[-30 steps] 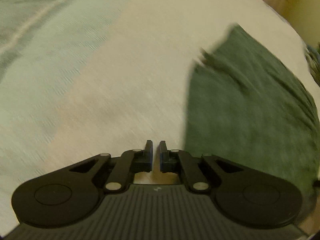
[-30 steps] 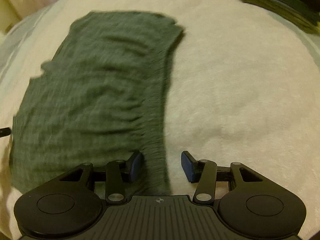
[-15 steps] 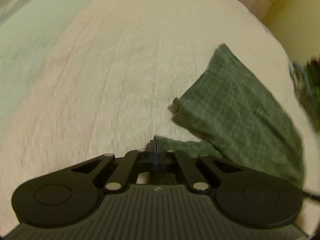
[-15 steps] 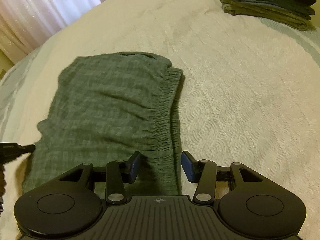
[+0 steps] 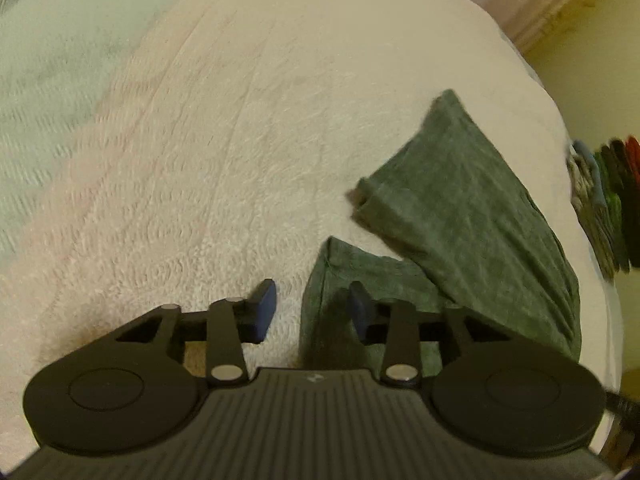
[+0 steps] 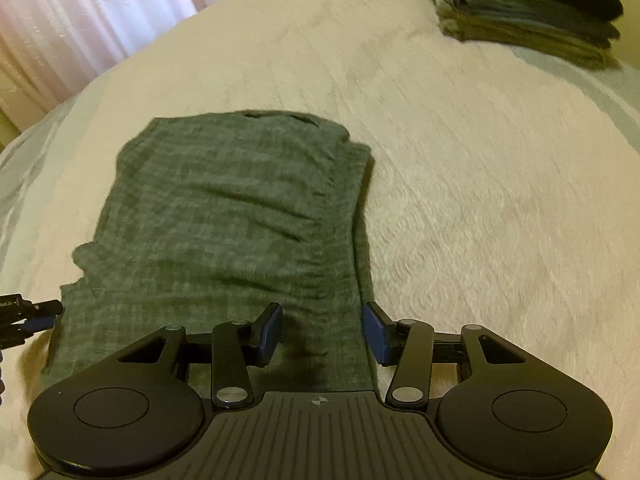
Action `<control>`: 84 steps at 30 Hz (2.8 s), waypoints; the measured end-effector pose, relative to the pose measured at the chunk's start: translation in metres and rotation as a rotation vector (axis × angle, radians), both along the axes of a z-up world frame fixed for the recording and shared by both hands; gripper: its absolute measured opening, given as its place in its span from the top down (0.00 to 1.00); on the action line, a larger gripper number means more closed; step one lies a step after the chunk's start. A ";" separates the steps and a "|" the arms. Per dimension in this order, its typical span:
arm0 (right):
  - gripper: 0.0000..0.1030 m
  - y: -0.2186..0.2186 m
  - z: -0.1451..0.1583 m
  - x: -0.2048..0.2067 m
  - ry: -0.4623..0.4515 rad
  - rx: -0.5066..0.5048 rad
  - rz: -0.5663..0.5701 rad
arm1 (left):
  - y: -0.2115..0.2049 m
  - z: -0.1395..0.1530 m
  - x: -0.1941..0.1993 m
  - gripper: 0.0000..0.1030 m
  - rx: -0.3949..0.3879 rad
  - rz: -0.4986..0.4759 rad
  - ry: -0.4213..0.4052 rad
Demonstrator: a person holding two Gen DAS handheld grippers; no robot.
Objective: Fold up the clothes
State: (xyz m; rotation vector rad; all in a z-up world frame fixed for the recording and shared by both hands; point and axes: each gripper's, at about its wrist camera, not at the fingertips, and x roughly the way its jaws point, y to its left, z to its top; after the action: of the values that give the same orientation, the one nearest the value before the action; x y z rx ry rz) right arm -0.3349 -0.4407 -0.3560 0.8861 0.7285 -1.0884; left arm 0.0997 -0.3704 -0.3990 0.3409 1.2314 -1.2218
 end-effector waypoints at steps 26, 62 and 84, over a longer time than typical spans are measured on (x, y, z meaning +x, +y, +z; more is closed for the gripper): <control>0.53 0.048 -0.013 0.047 0.201 -0.011 0.194 | 0.054 0.009 -0.069 0.95 -0.009 -0.302 -0.236; 0.11 0.210 0.166 0.059 0.197 0.151 0.130 | 0.204 0.237 -0.121 0.61 0.128 -0.304 -0.358; 0.11 0.229 0.175 0.077 0.225 0.156 0.160 | 0.228 0.236 -0.135 0.57 0.129 -0.365 -0.368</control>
State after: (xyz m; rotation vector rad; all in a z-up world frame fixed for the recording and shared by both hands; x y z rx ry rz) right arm -0.2579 -0.2113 -0.1807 0.8288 1.0647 -1.0078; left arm -0.0349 -0.1424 -0.1625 0.8763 0.9522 -1.3152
